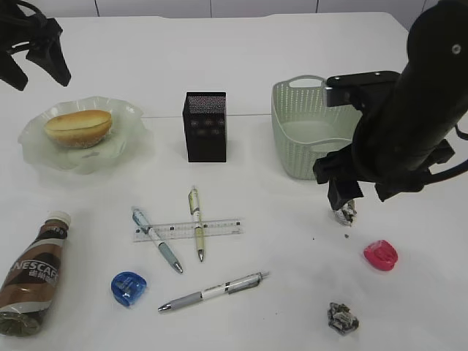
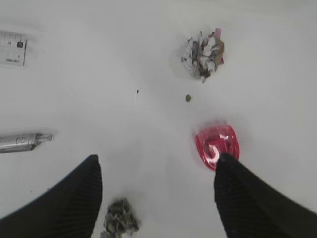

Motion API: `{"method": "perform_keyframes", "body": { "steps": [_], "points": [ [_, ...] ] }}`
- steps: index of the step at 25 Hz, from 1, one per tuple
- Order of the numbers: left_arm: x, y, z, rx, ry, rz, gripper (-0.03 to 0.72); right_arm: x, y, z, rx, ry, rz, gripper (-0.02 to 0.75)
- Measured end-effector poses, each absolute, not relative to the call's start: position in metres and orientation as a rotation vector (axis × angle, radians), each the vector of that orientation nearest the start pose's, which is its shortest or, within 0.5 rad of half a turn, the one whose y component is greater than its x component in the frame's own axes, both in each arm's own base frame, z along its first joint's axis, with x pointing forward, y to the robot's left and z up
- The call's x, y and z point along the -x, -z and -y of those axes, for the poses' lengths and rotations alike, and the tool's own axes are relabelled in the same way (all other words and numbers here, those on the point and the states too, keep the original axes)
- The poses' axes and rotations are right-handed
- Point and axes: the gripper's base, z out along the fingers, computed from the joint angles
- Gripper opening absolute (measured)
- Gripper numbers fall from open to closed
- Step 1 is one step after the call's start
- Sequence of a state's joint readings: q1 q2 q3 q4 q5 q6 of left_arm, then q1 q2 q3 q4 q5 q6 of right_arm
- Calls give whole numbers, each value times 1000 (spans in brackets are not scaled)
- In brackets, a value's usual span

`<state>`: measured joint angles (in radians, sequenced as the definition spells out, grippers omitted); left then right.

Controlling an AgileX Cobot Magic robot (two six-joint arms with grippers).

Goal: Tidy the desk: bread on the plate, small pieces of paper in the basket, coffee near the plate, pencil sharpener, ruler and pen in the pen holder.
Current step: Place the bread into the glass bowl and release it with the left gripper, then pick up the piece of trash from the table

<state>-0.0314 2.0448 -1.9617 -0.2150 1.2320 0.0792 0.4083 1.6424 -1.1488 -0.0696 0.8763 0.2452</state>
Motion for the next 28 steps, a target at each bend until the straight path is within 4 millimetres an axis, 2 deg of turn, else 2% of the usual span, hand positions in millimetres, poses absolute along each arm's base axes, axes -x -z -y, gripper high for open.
{"method": "perform_keyframes", "body": {
  "steps": [7,16,21,28],
  "points": [
    [-443,-297,32,-104,289,-2779,584,-322,-201,-127,312,49,-2794,520],
    [-443,-297,32,-101,289,-2779,584,-341,-172,-124,241,83,-2783,521],
    [-443,-297,32,-101,289,-2779,584,-350,-170,-113,188,70,-2752,519],
    [-443,-297,32,-101,289,-2779,584,-357,-171,-109,179,53,-2701,517]
  ]
}}
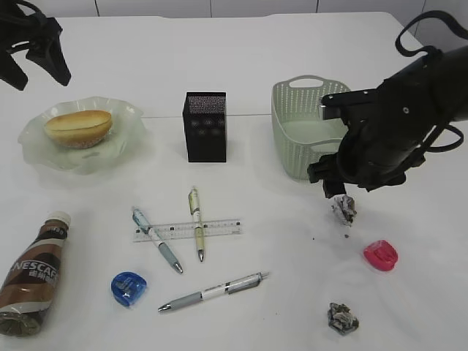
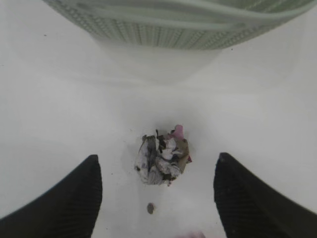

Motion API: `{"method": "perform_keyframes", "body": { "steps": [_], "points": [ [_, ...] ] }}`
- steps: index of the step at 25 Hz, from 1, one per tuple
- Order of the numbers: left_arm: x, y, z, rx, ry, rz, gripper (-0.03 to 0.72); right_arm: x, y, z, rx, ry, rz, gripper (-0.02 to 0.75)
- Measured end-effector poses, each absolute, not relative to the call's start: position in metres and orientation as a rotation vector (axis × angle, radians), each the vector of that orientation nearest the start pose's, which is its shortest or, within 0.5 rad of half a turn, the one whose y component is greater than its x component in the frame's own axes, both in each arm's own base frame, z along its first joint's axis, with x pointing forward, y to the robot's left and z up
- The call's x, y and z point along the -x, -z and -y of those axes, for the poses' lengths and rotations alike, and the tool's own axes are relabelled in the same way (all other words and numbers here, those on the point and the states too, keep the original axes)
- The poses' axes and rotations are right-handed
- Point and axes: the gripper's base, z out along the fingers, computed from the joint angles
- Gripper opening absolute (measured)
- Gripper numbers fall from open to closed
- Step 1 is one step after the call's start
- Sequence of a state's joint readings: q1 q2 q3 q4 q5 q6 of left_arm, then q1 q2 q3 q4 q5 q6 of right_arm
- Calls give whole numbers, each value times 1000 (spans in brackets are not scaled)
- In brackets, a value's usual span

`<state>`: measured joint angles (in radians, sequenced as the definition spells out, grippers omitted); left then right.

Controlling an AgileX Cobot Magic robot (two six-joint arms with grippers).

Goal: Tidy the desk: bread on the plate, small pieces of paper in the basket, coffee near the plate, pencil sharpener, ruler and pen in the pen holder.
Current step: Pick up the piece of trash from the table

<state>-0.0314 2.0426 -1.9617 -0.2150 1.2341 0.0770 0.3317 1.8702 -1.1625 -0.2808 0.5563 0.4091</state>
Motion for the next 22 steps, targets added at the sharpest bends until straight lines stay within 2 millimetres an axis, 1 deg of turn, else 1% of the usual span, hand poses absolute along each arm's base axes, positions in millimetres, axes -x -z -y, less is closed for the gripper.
{"method": "perform_keyframes", "body": {
  "steps": [6,13,16,22],
  "points": [
    [-443,-297,32,-100,292,-2779,584,-366,-151,-112,192,70,-2736,517],
    [-443,-297,32,-100,292,-2779,576,-377,-141,-115,196,71,-2740,517],
    [-443,-297,32,-100,292,-2779,573,-376,-133,-115,199,91,-2770,517],
    [-443,-297,32,-100,292,-2779,570,-377,-132,-112,209,115,-2774,517]
  ]
}}
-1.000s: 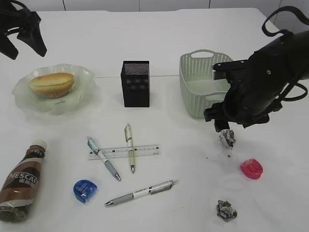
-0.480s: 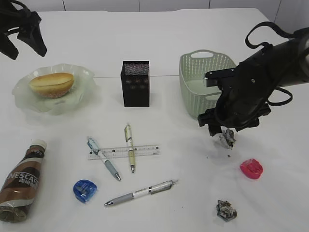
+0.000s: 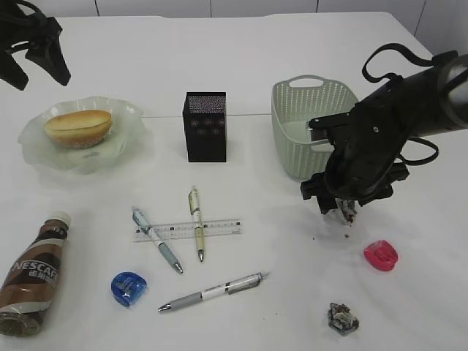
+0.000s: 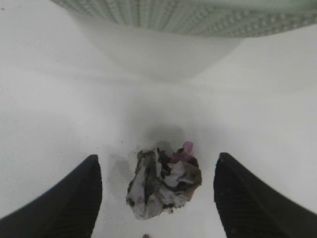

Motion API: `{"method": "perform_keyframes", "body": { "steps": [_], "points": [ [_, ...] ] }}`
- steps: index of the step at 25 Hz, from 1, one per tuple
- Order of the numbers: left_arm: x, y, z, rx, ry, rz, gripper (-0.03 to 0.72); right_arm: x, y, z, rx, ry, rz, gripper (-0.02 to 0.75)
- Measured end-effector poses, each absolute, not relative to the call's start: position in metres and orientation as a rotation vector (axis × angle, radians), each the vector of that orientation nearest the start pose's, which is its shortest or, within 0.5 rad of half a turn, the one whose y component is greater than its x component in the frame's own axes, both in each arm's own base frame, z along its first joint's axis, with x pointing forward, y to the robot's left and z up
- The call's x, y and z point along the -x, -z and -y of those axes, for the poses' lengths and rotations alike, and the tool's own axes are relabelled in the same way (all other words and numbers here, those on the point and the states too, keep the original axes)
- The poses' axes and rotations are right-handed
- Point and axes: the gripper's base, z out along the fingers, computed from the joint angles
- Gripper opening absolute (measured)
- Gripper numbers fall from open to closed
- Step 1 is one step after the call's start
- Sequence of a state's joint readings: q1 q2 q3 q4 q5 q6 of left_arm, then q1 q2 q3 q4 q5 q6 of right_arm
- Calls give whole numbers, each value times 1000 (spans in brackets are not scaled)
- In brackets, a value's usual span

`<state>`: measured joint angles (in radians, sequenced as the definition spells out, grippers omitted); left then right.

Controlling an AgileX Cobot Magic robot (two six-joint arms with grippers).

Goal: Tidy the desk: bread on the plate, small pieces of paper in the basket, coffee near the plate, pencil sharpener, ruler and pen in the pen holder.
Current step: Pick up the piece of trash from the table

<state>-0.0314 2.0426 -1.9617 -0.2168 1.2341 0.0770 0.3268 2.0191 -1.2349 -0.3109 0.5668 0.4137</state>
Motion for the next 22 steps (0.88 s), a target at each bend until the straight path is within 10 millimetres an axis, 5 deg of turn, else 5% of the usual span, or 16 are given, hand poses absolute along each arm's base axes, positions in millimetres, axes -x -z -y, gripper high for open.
{"method": "perform_keyframes", "body": {
  "steps": [22],
  "points": [
    [-443,-297,32,-100,292,-2779,564,-379,-125,-110,190,116,-2778,513]
  ]
}}
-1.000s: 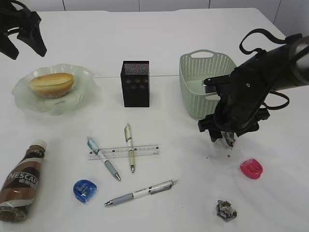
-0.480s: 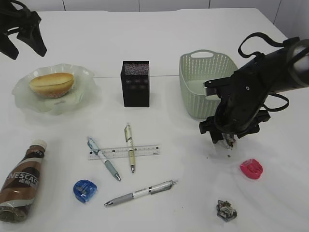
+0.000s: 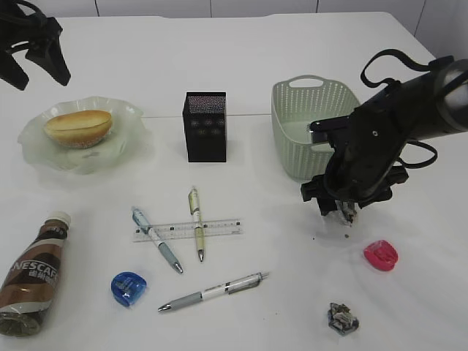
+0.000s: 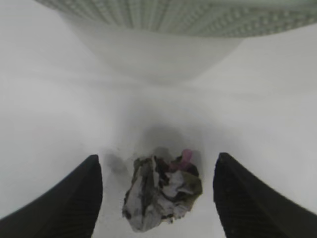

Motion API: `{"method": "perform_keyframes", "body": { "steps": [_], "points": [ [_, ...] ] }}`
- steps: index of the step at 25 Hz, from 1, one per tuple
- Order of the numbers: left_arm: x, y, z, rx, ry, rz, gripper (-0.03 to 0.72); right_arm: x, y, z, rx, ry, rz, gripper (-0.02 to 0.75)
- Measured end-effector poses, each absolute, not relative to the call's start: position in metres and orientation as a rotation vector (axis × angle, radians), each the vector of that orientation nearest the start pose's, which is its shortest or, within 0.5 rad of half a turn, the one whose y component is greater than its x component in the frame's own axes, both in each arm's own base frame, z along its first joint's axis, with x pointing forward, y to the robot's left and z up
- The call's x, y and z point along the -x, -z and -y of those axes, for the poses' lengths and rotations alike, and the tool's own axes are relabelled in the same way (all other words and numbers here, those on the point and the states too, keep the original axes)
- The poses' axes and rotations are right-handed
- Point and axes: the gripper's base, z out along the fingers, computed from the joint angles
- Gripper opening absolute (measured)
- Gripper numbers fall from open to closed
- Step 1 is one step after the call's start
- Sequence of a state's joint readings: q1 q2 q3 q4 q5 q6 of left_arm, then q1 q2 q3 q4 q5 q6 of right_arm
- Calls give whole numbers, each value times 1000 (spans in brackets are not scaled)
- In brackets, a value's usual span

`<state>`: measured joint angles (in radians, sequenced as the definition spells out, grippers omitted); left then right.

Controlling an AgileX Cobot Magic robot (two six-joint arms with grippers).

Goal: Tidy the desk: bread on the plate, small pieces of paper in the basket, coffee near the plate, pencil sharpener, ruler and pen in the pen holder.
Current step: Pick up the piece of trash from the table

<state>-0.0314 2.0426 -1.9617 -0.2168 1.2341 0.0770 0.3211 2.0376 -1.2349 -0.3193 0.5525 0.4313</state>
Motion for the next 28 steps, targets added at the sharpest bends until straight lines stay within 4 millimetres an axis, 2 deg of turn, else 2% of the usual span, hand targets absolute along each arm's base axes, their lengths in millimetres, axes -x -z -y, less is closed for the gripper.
{"method": "perform_keyframes", "body": {
  "steps": [16,22,28],
  "points": [
    [-443,-297,32,-100,292,-2779,560,-380,-126,-111,195,100,-2756,512],
    [-443,-297,32,-100,292,-2779,559,-381,-117,-111,201,109,-2774,512],
    [-443,-297,32,-100,292,-2780,559,-381,-117,-111,201,109,-2774,512]
  ]
}}
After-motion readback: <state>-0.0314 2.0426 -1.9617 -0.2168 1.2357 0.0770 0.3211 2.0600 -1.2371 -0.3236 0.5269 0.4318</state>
